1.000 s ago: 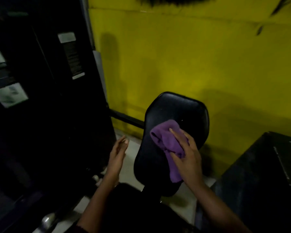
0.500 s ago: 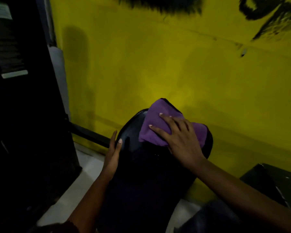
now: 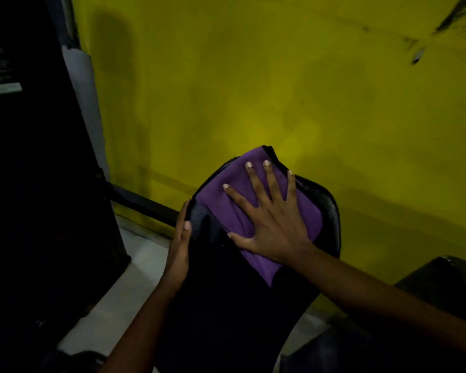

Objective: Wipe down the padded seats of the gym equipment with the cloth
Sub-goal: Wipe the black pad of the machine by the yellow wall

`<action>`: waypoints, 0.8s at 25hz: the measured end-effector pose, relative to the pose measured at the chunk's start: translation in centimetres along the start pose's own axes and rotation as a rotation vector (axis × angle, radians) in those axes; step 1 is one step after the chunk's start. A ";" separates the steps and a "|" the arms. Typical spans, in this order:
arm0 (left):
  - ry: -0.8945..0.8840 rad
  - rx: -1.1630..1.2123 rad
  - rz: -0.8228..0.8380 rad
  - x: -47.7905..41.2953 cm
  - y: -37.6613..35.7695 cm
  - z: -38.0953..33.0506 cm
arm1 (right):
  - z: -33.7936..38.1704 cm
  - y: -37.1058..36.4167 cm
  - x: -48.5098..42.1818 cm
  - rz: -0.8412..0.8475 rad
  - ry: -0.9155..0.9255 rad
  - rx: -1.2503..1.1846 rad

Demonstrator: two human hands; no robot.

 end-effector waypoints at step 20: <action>-0.034 -0.001 0.006 0.4 0.3 1.0 | 2.4 -1.6 0.8 -0.089 0.237 0.047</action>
Point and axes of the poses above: each hand's wrist, its own x-axis away from the middle knuckle, its own y-axis out of the back of the hand, z = x × y, the point moved 2 cm from there along -x, towards the middle knuckle, and after that the axes turned 3 degrees about x, right-handed, at the moved point
